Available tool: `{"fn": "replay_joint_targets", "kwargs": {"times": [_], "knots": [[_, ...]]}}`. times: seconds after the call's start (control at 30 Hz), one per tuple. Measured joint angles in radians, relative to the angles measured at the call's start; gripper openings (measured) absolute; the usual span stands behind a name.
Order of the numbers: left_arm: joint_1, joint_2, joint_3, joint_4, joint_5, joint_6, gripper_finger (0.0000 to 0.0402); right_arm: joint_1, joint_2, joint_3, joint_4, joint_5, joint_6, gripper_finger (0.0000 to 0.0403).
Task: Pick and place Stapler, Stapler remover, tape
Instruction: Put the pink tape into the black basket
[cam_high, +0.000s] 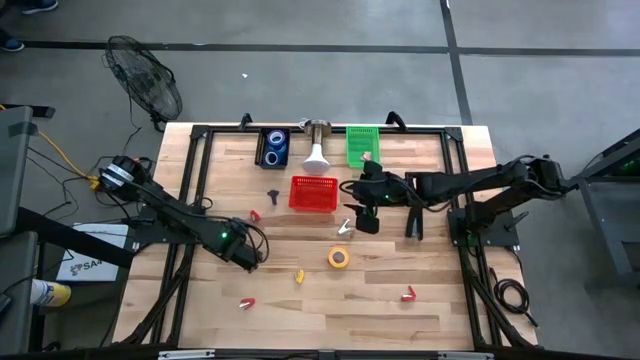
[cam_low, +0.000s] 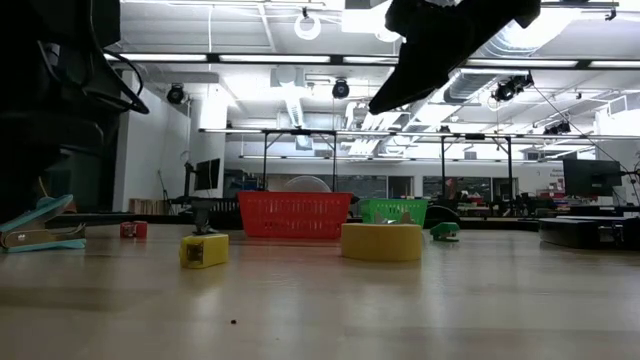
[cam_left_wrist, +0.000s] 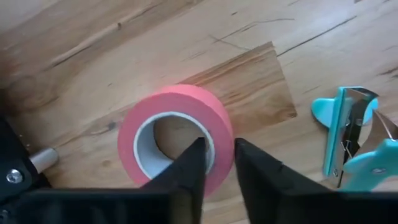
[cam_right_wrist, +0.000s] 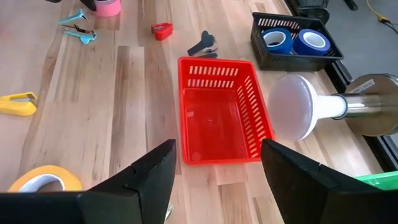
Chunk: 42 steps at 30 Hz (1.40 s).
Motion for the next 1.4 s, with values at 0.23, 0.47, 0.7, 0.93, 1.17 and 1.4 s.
{"fn": "replay_joint_targets", "kwargs": {"times": [0.23, 0.47, 0.7, 0.93, 1.17, 1.4], "knots": [[0.000, -0.002, 0.001, 0.002, -0.021, 0.052, 0.0023, 0.001, 0.000, 0.000, -0.013, 0.000, 0.022, 0.0227], [0.055, -0.025, 0.033, -0.122, -0.115, 0.142, 0.0030, 0.001, 0.000, 0.000, -0.014, 0.000, 0.027, 0.0227], [0.227, -0.104, 0.124, -0.329, -0.369, 0.335, 0.0028, 0.001, 0.000, 0.000, -0.010, 0.023, 0.035, 0.0227], [0.557, -0.215, 0.167, -0.193, -0.568, 0.723, 0.0029, 0.001, 0.000, 0.000, -0.010, 0.027, 0.057, 0.0227], [0.872, -0.207, 0.169, 0.304, -0.365, 1.239, 0.0030, 0.001, 0.000, 0.000, -0.009, 0.047, 0.064, 0.0227], [1.059, -0.107, 0.169, 0.548, -0.122, 1.361, 0.0030, 0.001, 0.000, 0.000, -0.015, 0.051, 0.079, 0.0227]]}}
